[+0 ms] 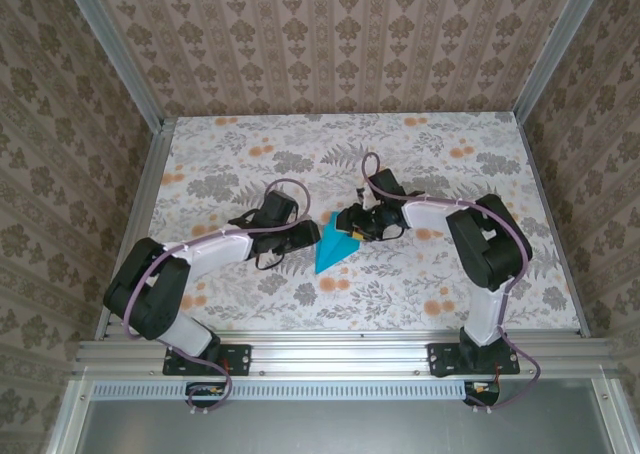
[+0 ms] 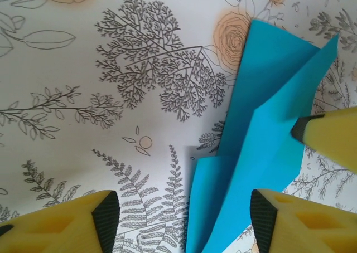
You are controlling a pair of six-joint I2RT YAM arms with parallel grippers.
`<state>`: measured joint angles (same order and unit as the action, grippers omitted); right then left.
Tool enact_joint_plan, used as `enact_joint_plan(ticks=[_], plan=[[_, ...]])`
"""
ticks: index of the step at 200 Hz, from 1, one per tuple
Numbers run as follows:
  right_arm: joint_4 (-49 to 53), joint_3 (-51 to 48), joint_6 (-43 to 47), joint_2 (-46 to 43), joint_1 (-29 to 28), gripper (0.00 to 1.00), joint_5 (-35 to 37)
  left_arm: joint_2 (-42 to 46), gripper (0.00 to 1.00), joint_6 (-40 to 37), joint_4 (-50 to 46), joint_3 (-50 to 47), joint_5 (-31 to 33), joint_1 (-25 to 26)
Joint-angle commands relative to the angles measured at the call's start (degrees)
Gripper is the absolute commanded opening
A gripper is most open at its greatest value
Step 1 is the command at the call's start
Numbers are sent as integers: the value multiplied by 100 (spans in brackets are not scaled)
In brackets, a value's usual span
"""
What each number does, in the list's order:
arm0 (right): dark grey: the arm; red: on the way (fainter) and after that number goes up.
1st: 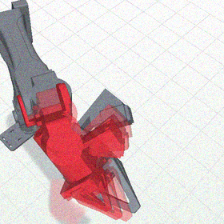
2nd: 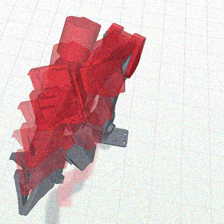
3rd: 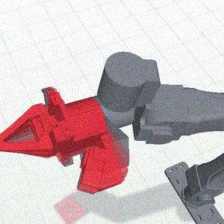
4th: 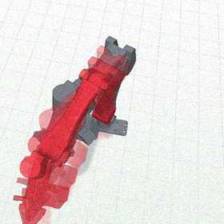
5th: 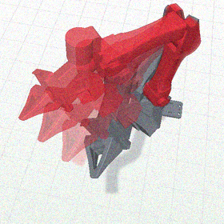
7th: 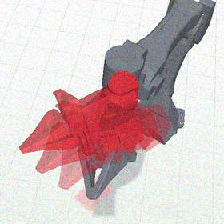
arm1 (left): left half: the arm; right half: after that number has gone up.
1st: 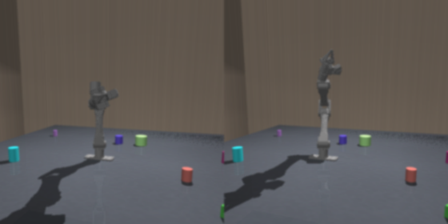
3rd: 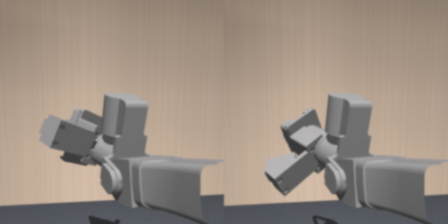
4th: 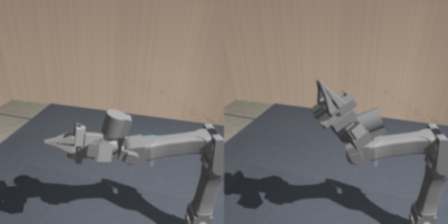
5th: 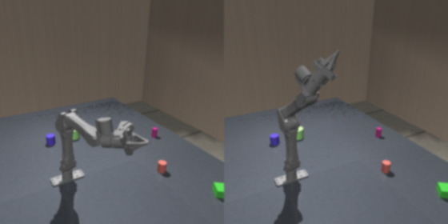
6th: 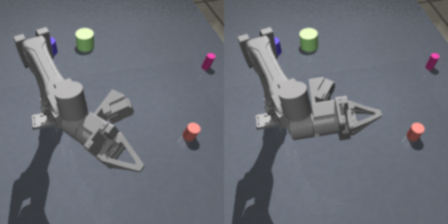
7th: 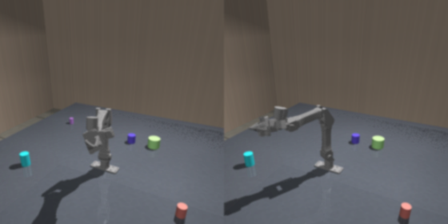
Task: Fold a paper plane with a square sheet of paper (pick it up from the middle)
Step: Turn over the paper at the center of the table.
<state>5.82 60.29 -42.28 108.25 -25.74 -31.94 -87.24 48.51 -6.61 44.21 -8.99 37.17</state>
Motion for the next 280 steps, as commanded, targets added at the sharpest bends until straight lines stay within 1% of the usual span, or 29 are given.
enact_joint_plan(ticks=[1,29,61,78,90,106,112,119,134,171,187,191,200,219,234,245,280], plan=[[42,185,-170,170,-70,49,-41,170,69,197,75,-116,97,-93],[-418,71,-369,237,-92,46,-303,203,72,203,74,-166,110,-140],[-1155,-12,-701,383,-185,38,-658,225,72,244,81,-212,100,-209],[-1400,-35,-826,450,-204,33,-735,259,73,255,107,-252,73,-260],[-1483,-29,-852,487,-204,26,-735,296,73,260,116,-286,38,-305],[-1399,41,-742,469,-204,14,-664,379,74,231,124,-337,-15,-382],[-1214,126,-633,427,-199,10,-599,419,74,216,125,-362,-17,-417],[-918,239,-472,339,-195,7,-488,484,75,198,104,-383,-27,-463],[-136,522,69,57,-186,6,-145,651,77,135,83,-462,-2,-571],[2033,1344,1382,-600,-90,4,1254,1012,84,-142,-180,-561,141,-926],[2841,1704,1830,-774,-85,3,2094,1148,86,-232,-290,-596,161,-1062],[3002,1788,1951,-803,-89,3,2316,1186,86,-256,-306,-605,161,-1253],[3337,1999,2173,-847,-86,3,2752,1254,87,-296,-343,-629,146,-1408],[3838,2397,2521,-906,-99,3,3570,1356,88,-373,-392,-634,79,-1696],[4154,2710,2747,-830,-147,4,4461,1392,89,-428,-452,-608,22,-1907],[4228,2824,3016,-730,-288,4,5161,1411,89,-451,-494,-584,-14,-2033],[4717,3285,3469,179,-887,5,7296,1487,90,-534,-753,-376,-37,-2307]])
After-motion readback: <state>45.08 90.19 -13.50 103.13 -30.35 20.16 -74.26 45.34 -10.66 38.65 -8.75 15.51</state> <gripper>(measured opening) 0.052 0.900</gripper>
